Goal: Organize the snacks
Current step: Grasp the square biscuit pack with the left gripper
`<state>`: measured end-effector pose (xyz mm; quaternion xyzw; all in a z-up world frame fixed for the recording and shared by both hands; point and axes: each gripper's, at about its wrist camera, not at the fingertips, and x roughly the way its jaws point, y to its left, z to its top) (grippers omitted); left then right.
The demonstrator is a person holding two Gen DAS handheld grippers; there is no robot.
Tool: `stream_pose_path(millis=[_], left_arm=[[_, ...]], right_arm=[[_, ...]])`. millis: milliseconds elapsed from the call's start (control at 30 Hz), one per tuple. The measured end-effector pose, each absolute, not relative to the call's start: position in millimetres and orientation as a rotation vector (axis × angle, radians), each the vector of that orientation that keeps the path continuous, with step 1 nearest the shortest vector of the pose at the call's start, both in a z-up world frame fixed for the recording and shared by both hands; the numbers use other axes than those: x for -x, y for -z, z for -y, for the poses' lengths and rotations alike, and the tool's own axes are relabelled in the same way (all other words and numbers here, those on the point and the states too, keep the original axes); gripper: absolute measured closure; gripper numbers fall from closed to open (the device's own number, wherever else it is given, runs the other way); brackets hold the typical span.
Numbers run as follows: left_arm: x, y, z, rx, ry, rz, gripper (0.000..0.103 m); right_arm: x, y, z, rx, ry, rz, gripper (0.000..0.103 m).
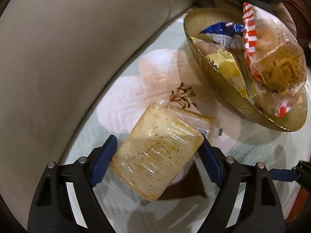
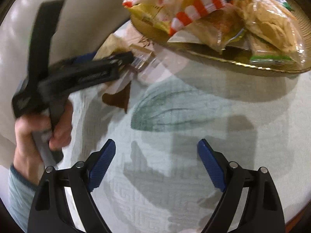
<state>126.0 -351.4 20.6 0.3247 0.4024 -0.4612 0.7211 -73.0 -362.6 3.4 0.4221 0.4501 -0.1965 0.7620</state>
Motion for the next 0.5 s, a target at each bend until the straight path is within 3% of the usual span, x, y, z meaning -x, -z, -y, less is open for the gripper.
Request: stream_pose_path(millis=[233,500], left_arm=[[-108,-55,257,-0.379,0.723,-0.967,0.045],[-77,-54,134,-0.196,0.627,-1.088,0.047]], right_arm=[[74,-10,365,-0.836,0.49,-0.926,0.017],[54,-19,334,-0.599,0.519,-0.874,0.017]])
